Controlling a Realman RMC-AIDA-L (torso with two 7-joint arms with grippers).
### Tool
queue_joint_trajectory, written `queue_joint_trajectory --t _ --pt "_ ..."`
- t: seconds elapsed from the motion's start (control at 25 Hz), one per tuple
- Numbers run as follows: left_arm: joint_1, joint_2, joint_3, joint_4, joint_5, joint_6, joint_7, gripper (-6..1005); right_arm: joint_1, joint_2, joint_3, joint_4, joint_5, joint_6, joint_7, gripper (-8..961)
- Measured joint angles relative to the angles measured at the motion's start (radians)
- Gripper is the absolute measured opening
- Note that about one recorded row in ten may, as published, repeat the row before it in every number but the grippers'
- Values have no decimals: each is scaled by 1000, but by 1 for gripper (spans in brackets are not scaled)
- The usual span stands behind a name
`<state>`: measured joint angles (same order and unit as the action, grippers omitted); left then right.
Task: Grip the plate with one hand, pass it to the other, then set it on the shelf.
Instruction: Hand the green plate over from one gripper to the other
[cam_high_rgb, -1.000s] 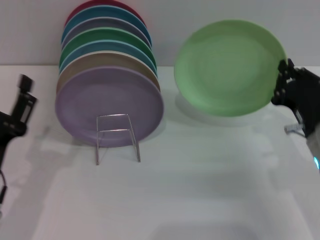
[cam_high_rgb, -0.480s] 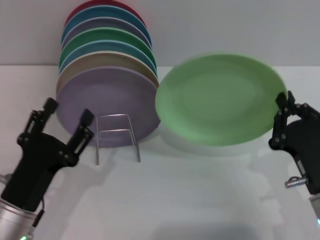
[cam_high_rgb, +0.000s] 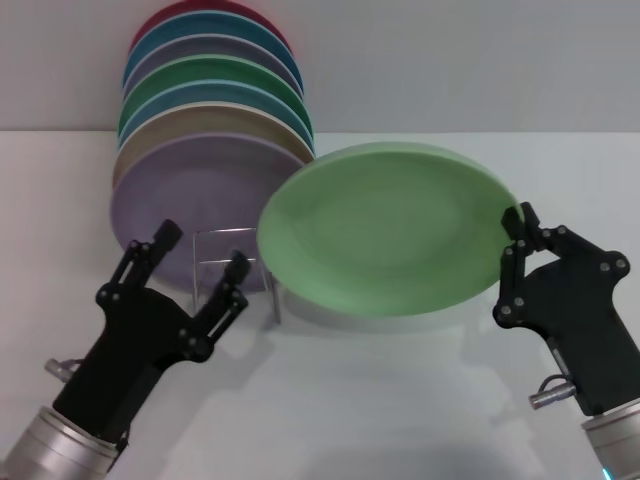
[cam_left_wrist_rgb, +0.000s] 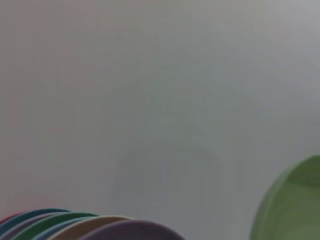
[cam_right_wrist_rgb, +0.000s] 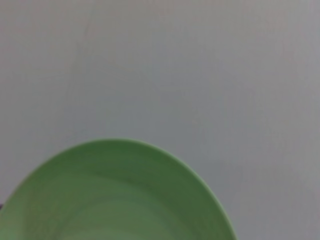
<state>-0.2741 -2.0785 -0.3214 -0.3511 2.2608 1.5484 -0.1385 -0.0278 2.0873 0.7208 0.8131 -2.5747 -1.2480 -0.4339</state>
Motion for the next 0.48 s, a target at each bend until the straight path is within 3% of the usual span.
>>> queue_joint_trajectory --t 0.32,0.48 --pt "-13 0 17 -14 0 -38 10 805 5 3 -27 7 12 -1 -3 28" --pt "-19 0 20 -24 0 -66 10 805 17 4 -96 21 118 -9 -61 29"
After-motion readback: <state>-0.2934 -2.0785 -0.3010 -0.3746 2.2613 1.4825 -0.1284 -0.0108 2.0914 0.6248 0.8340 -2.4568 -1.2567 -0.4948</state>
